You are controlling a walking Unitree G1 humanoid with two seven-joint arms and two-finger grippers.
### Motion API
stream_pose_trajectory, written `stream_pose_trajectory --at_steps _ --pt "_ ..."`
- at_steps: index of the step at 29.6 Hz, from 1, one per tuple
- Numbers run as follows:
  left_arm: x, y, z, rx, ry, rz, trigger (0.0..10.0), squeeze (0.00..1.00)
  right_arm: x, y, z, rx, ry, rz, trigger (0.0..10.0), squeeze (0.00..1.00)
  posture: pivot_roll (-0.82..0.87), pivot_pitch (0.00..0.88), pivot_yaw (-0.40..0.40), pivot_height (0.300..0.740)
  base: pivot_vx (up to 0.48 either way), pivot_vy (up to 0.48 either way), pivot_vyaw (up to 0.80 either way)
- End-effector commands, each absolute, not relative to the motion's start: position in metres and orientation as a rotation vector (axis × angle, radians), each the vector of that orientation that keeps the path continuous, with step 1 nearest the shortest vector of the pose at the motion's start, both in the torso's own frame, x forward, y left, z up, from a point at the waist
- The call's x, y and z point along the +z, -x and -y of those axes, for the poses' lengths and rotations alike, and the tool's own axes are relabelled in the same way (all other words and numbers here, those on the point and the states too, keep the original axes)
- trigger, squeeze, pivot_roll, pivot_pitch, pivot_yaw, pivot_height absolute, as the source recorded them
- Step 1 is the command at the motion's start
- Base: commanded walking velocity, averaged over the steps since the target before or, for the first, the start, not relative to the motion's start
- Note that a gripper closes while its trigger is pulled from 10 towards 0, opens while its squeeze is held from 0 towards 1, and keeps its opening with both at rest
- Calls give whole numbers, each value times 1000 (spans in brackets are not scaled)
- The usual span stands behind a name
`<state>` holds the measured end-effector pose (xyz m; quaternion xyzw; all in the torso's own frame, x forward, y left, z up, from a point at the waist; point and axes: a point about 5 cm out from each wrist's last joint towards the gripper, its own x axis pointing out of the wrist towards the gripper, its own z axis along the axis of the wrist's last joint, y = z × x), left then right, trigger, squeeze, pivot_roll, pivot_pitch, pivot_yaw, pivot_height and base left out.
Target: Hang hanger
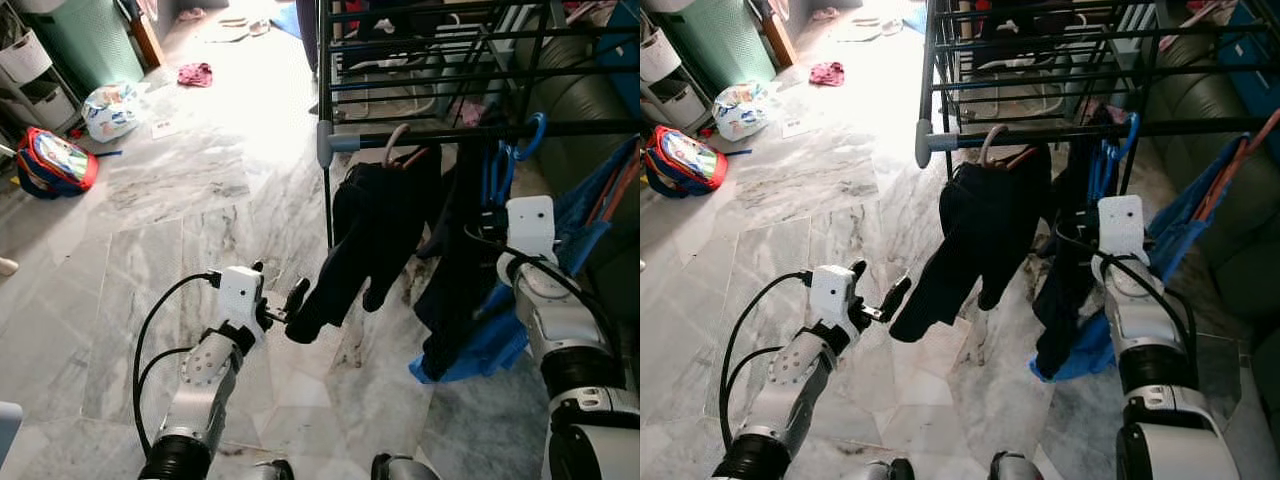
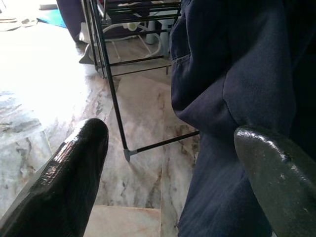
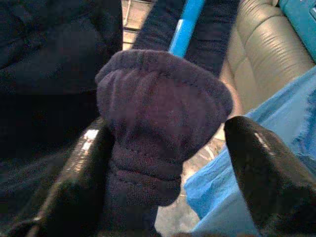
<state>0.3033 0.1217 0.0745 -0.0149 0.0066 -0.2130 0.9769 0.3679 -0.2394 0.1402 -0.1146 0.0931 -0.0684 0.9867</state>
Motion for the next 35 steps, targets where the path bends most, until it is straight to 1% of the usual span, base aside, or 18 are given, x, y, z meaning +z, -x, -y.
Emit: stream_pose_trajectory --at_steps 1,11,22,35 --pt "69 -300 -128 -413 20 -38 10000 0 141 -369 240 -135 231 -188 0 0 -58 217 86 740 0 0 0" --pt "69 -300 -127 -421 23 -42 10000 0 135 -365 251 -168 227 -208 0 0 -57 217 96 740 0 0 0" --pt "71 -302 -122 -435 24 -39 10000 0 141 -359 265 -223 271 -179 0 0 -73 217 107 740 0 0 0" --pt "71 -303 -120 -442 22 -41 10000 0 147 -358 276 -238 333 -176 0 0 -73 214 110 740 0 0 0"
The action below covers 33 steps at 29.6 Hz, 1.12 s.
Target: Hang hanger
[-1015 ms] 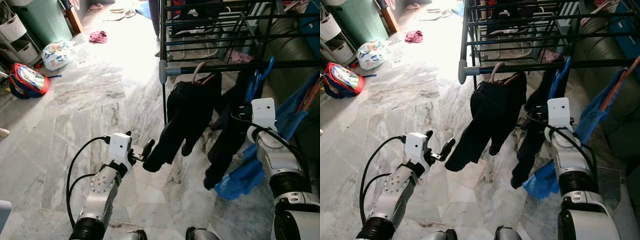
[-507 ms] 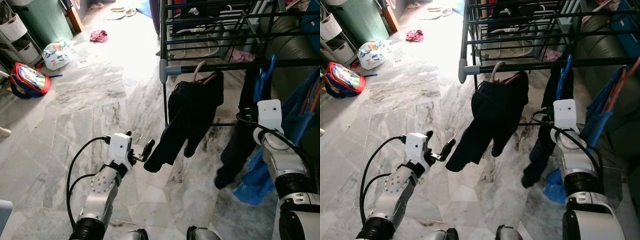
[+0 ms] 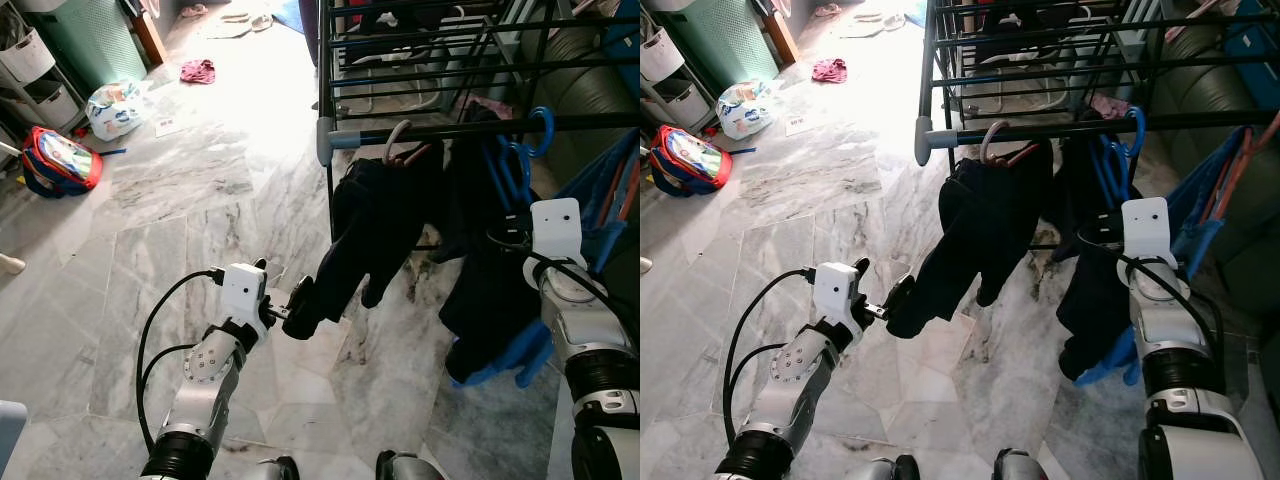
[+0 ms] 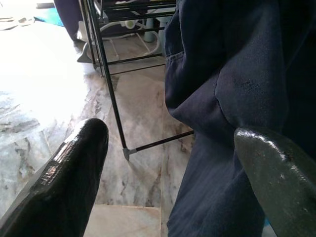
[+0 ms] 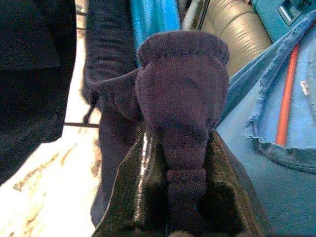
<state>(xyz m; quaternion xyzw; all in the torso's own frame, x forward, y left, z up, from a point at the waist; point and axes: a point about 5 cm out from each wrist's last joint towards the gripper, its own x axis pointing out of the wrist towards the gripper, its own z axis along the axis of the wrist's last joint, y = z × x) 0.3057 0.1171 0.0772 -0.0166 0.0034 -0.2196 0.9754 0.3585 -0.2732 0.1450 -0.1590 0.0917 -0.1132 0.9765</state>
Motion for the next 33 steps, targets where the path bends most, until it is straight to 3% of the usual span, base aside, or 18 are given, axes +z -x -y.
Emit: stream_pose_trajectory --at_steps 1,14,25,26,27,28,29,30,33 --pt "70 -303 -120 -441 22 -43 10000 0 148 -358 277 -239 336 -176 0 0 -72 214 108 740 0 0 0" --pt "70 -303 -118 -432 25 -46 10000 0 152 -362 275 -210 376 -177 0 0 -74 212 100 740 0 0 0" --pt "68 -303 -119 -420 19 -52 10000 0 145 -363 247 -45 345 -157 196 0 -71 211 97 740 0 0 0" --pt "68 -303 -119 -420 18 -52 10000 0 145 -363 244 -32 343 -153 2824 0 -71 211 98 740 0 0 0" --pt "69 -303 -119 -419 18 -52 10000 0 145 -363 244 -28 343 -151 3098 0 -71 212 98 740 0 0 0" --pt "69 -304 -119 -419 17 -53 10000 0 146 -362 242 -17 348 -141 4118 0 -71 211 98 740 0 0 0" --pt "68 -304 -119 -419 17 -52 10000 0 147 -362 241 -12 358 -123 8980 0 -72 211 99 740 0 0 0" --pt "69 -304 -119 -419 17 -52 10000 0 150 -361 240 -23 364 -97 10000 0 -71 210 99 740 0 0 0" --pt "69 -305 -119 -417 17 -49 10000 0 160 -359 240 -52 347 -20 10000 0 -72 208 98 740 0 0 0"
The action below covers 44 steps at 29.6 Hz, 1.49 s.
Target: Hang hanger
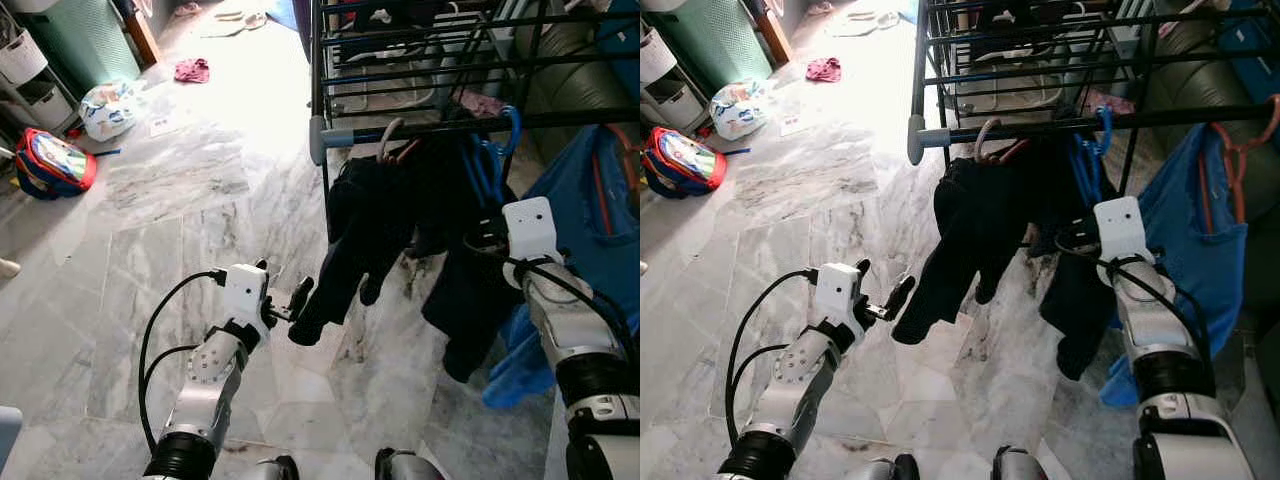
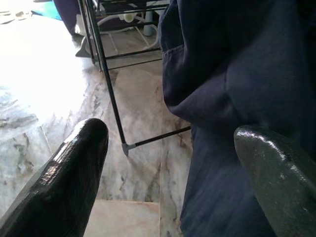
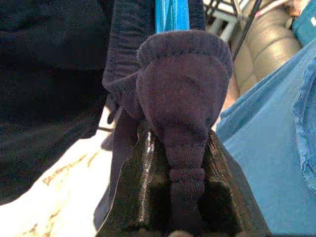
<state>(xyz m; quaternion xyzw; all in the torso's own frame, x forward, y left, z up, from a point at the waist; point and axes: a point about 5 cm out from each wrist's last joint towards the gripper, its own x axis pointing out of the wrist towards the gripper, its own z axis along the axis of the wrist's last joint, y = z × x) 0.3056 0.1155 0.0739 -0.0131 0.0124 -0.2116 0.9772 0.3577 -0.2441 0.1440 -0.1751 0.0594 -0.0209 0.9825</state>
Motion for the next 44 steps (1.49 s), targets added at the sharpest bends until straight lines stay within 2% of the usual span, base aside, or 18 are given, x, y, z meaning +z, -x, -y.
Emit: stream_pose_trajectory --at_steps 1,9,12,20,26,30,35,44 --pt "69 -305 -119 -417 17 -48 10000 0 162 -358 240 -58 351 -1 10000 0 -72 208 98 740 0 0 0" --pt "70 -306 -119 -411 18 -42 10000 0 180 -336 241 -139 332 154 10000 0 -77 205 97 740 0 0 0" --pt "69 -305 -117 -415 20 -43 10000 0 176 -316 239 -132 338 186 10000 0 -86 208 97 740 0 0 0" --pt "66 -306 -119 -382 -5 -59 10000 0 146 -281 238 -134 337 132 10000 0 -99 220 102 740 0 0 0" --pt "64 -310 -123 -317 -48 -73 10000 0 120 -253 238 -217 292 47 10000 0 -108 224 103 740 0 0 0" --pt "64 -310 -122 -317 -49 -71 10000 0 115 -249 235 -228 271 34 10000 0 -111 223 102 740 0 0 0" --pt "64 -311 -120 -296 -60 -71 10000 0 95 -236 216 -237 167 -29 10000 0 -110 217 95 740 0 0 0" --pt "62 -311 -120 -274 -68 -76 10000 0 88 -232 203 -201 141 -53 10000 0 -103 214 86 740 0 0 0"
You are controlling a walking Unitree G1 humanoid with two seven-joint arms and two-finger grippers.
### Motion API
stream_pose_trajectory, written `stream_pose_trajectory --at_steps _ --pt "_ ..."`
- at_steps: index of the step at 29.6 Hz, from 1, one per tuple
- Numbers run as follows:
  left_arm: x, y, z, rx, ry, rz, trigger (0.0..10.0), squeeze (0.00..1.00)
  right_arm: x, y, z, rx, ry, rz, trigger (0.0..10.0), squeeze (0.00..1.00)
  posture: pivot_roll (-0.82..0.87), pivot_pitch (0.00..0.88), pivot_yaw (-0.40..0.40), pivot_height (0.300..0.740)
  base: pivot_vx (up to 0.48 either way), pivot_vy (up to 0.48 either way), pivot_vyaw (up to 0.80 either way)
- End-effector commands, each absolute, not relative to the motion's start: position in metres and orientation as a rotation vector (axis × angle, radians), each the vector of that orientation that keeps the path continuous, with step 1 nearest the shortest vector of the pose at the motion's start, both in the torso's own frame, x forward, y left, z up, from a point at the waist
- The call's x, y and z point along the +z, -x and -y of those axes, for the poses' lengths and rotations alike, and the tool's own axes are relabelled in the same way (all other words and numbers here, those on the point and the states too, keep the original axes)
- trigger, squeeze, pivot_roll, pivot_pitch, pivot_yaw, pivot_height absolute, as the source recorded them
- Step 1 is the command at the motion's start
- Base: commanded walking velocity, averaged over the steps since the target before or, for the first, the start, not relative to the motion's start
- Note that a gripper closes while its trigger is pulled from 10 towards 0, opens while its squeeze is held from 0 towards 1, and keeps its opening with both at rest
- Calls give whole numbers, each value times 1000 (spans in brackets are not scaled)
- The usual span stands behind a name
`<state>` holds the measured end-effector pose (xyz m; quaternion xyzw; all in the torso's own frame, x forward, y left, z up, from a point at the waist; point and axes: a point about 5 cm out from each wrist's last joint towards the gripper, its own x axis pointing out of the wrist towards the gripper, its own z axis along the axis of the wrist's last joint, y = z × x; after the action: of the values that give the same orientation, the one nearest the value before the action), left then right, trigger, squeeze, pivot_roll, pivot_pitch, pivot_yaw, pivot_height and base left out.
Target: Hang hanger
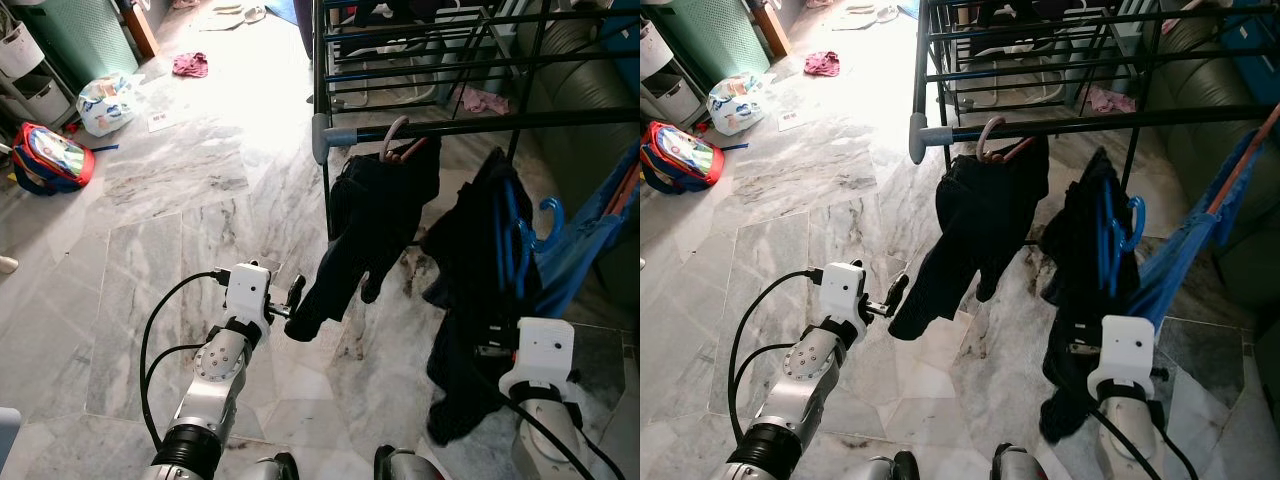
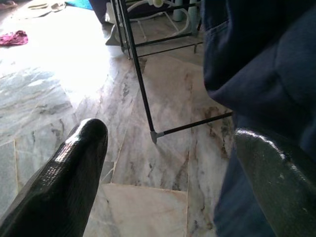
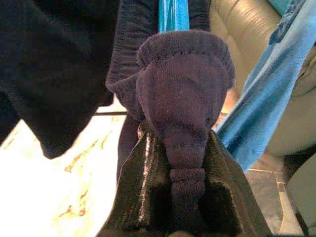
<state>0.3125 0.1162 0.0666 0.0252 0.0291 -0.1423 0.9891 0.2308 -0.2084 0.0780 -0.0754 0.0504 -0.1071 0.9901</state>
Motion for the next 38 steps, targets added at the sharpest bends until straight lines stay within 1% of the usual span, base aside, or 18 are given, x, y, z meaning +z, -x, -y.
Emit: stream_pose_trajectory --at_steps 1,9,18,19,23,35,38 --pt "62 -311 -120 -274 -68 -76 10000 0 88 -232 203 -201 141 -53 10000 0 -103 214 86 740 0 0 0" --pt "61 -310 -121 -256 -73 -81 10000 0 90 -237 198 -183 138 -50 10000 0 -96 212 81 740 0 0 0" --pt "57 -310 -123 -230 -79 -87 10000 0 86 -240 191 -157 123 -65 10000 0 -78 192 65 740 -268 0 0" --pt "57 -310 -124 -222 -77 -87 10000 0 85 -242 188 -145 120 -69 10000 0 -74 188 62 740 270 0 0" --pt "56 -309 -125 -205 -76 -88 10000 0 84 -246 182 -112 117 -74 10000 0 -60 174 52 740 -341 0 0" --pt "52 -308 -127 -189 -87 -100 10000 0 82 -255 178 -80 104 -79 10000 0 -51 142 29 740 -428 0 0" --pt "50 -308 -124 -188 -84 -106 10000 0 80 -257 180 -77 89 -90 10000 0 -48 111 23 740 -449 0 0"
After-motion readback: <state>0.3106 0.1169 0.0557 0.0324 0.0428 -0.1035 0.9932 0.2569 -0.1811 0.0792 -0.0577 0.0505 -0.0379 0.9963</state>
